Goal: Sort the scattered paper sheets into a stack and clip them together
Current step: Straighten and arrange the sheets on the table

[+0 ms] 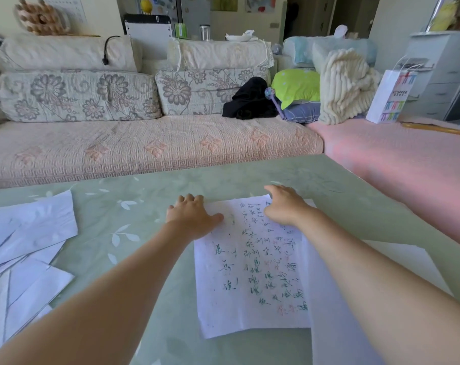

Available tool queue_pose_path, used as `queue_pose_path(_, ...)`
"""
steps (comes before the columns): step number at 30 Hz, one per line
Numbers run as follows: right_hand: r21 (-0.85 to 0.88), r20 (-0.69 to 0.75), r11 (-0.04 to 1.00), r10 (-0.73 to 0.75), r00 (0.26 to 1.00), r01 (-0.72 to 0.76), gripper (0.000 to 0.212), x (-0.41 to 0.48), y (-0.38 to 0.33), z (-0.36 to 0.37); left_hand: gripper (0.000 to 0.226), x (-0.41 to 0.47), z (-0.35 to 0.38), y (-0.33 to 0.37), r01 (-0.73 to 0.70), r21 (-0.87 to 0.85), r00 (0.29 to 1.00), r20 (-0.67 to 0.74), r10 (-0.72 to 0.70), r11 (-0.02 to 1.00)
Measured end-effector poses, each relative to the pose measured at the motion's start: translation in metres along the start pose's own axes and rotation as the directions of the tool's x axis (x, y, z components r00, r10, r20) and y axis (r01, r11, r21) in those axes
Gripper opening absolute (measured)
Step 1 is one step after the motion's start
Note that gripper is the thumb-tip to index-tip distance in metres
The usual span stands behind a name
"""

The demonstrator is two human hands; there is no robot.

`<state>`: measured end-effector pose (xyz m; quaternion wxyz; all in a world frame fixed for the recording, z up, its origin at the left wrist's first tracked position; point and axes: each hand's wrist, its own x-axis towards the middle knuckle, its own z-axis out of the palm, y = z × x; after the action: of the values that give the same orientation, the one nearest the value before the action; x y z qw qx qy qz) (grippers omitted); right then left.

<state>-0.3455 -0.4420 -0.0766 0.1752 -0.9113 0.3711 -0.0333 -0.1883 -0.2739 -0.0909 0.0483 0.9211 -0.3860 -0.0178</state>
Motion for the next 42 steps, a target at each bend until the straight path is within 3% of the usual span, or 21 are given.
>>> queue_pose_path(3, -0.083, 0.000, 0.996, 0.012, 1.000, -0.012, 0.075, 0.014, -0.004, -0.001, 0.076, 0.007, 0.004, -0.002, -0.018, 0.028, 0.998, -0.067, 0.020, 0.999)
queue_pose_path(5, -0.111, 0.005, 0.993, 0.027, 1.000, -0.027, 0.070, 0.019, -0.007, -0.001, 0.080, 0.011, 0.001, -0.005, -0.008, -0.010, 1.000, -0.026, 0.008, 1.000)
queue_pose_path(7, -0.120, -0.018, 0.992, 0.032, 0.999, -0.034, 0.060, 0.023, -0.008, 0.001, 0.078, 0.014, -0.004, -0.008, 0.030, -0.106, 0.999, 0.040, -0.026, 0.994)
queue_pose_path(9, -0.163, -0.046, 0.986, 0.027, 0.999, -0.034, 0.047, 0.025, -0.008, 0.005, 0.058, 0.015, -0.007, -0.010, 0.077, -0.285, 0.996, 0.056, -0.063, 0.955)
queue_pose_path(12, -0.169, -0.062, 0.985, 0.011, 0.998, -0.022, 0.031, 0.024, -0.007, 0.006, 0.028, 0.011, -0.006, -0.009, 0.061, -0.547, 0.996, -0.026, -0.090, 0.835)
queue_pose_path(17, 0.004, -0.041, 0.999, -0.050, 0.998, 0.050, 0.031, 0.015, -0.007, 0.002, 0.015, 0.000, -0.003, -0.007, 0.062, -0.832, 0.981, -0.052, -0.189, 0.551)
queue_pose_path(20, 0.002, -0.098, 0.999, -0.052, 0.994, 0.053, 0.012, 0.012, -0.016, 0.000, 0.020, -0.011, -0.003, -0.005, 0.109, -0.871, 0.972, -0.008, -0.235, 0.479)
queue_pose_path(24, -0.022, -0.183, 0.995, -0.096, 0.978, 0.094, 0.015, 0.004, -0.038, -0.004, 0.037, -0.029, -0.010, -0.010, 0.181, -0.946, 0.971, 0.129, -0.200, 0.268)
queue_pose_path(26, -0.032, -0.235, 0.986, -0.169, 0.957, 0.166, 0.021, 0.001, -0.049, -0.002, 0.044, -0.037, -0.010, -0.019, 0.193, -0.937, 0.972, 0.143, -0.185, 0.291)
queue_pose_path(29, -0.074, -0.207, 0.961, -0.277, 0.938, 0.268, 0.038, -0.004, -0.068, 0.006, 0.037, -0.048, -0.009, -0.035, 0.236, -0.904, 0.944, 0.126, -0.305, 0.356)
queue_pose_path(34, -0.076, -0.196, 0.929, -0.371, 0.908, 0.363, 0.023, -0.022, -0.102, 0.016, 0.030, -0.068, -0.008, -0.061, 0.319, -0.890, 0.894, 0.169, -0.414, 0.326)
queue_pose_path(36, -0.050, -0.205, 0.913, -0.405, 0.891, 0.404, 0.026, -0.026, -0.121, 0.016, 0.034, -0.078, -0.011, -0.065, 0.321, -0.924, 0.900, 0.230, -0.370, 0.207)
queue_pose_path(39, -0.036, -0.301, 0.890, -0.444, 0.844, 0.455, 0.023, -0.030, -0.149, 0.018, 0.061, -0.090, -0.019, -0.068, 0.313, -0.949, 0.941, 0.307, -0.143, 0.026)
queue_pose_path(42, -0.065, -0.346, 0.898, -0.429, 0.834, 0.435, 0.016, -0.031, -0.168, 0.030, 0.050, -0.099, -0.025, -0.069, 0.252, -0.964, 0.966, 0.246, -0.078, 0.081)
